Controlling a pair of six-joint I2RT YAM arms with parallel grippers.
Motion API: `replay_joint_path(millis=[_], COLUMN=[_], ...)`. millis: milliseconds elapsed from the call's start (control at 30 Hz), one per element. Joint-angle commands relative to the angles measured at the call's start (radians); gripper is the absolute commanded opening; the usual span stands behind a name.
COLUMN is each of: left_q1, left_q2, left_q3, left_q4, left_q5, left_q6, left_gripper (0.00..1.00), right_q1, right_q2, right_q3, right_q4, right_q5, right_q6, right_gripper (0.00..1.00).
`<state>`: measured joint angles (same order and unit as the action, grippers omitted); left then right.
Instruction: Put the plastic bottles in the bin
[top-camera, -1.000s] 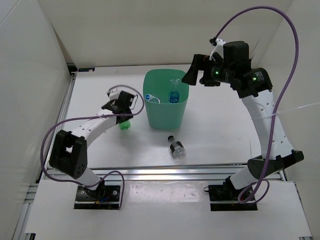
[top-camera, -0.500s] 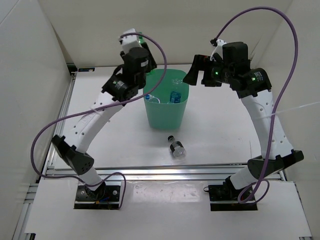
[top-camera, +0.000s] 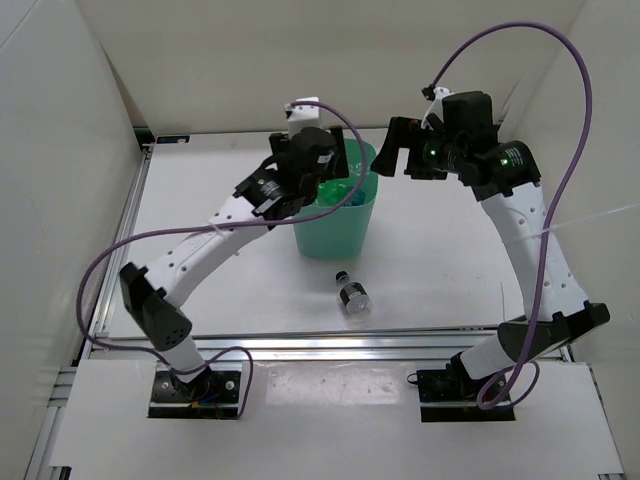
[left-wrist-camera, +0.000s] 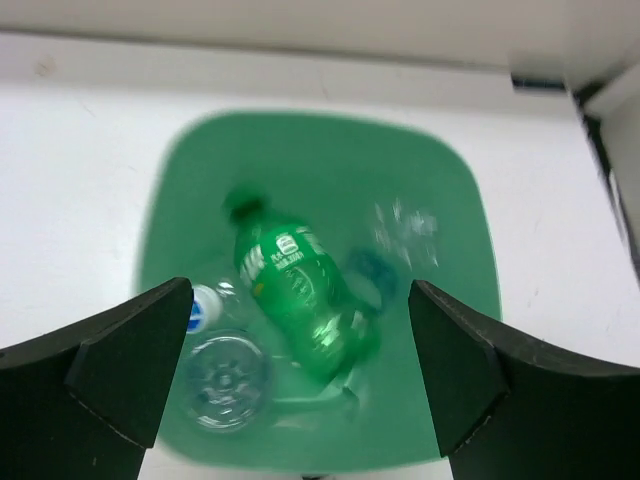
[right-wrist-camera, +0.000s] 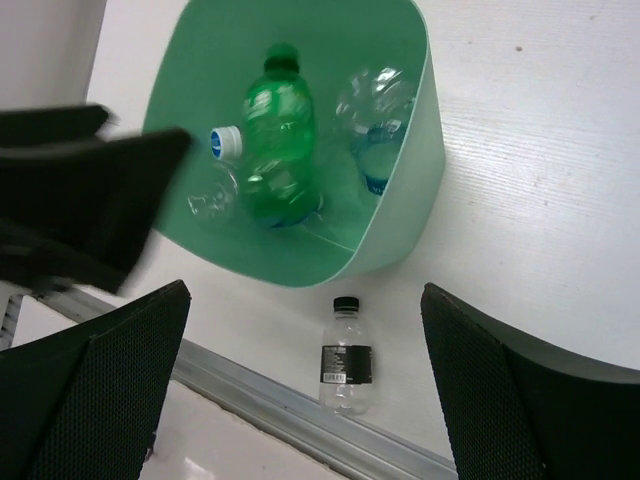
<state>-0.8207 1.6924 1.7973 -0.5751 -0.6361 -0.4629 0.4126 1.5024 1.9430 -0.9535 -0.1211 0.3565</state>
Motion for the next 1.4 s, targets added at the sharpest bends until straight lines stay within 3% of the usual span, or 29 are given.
replay_joint_path(millis=[0, 100, 233, 367, 433, 500, 600, 800, 1133, 1367], left_q1=[0.006, 0.027, 0.084, 0.097, 0.097, 0.097, 0.097, 0.097, 0.097, 0.097], left_q2=[-0.175, -0.295, -0.499, -0.680, -0.755, -0.801, -0.832, -0.872, -0.872, -0.872], left_q3=[0.012, -0.067, -0.383, -0.634, -0.729, -0.769, -0.834, -0.869, -0.859, -0.849], left_q4=[0.021, 0.021, 0.011, -0.141, -0.295, -0.386, -0.471, -0.546, -0.598, -0.623], left_q5=[-0.146, -0.259, -0.292, -0.281, -0.293, -0.293, -0.284, -0.274, -0.255, -0.255], left_q6=[0.021, 0.006, -0.092, -0.313, -0.483, -0.595, -0.629, -0.700, -0.669, -0.649], left_gripper=[1.00, 1.00, 1.00, 1.00, 1.00, 1.00, 1.00, 1.00, 1.00, 1.00], right_q1=[0.000, 0.000, 0.000, 0.000, 0.009, 0.047, 0.109, 0.270, 0.376, 0.385], right_q2=[-0.086, -0.186, -0.329, -0.465, -0.475, -0.463, -0.442, -0.576, -0.331, -0.145], right_q3=[-0.039, -0.169, -0.405, -0.675, -0.801, -0.864, -0.987, -1.274, -1.271, -1.175], right_q4=[-0.005, -0.005, 0.007, 0.065, 0.102, 0.128, 0.200, 0.602, 0.795, 0.795], right_q5=[0.015, -0.005, -0.043, -0.107, -0.166, -0.155, -0.020, 0.090, 0.152, 0.140], right_q6=[-0.031, -0.044, -0.044, -0.014, -0.014, -0.025, -0.025, -0.016, -0.011, -0.050], right_gripper=[1.00, 1.00, 1.00, 1.00, 1.00, 1.00, 1.00, 1.00, 1.00, 1.00])
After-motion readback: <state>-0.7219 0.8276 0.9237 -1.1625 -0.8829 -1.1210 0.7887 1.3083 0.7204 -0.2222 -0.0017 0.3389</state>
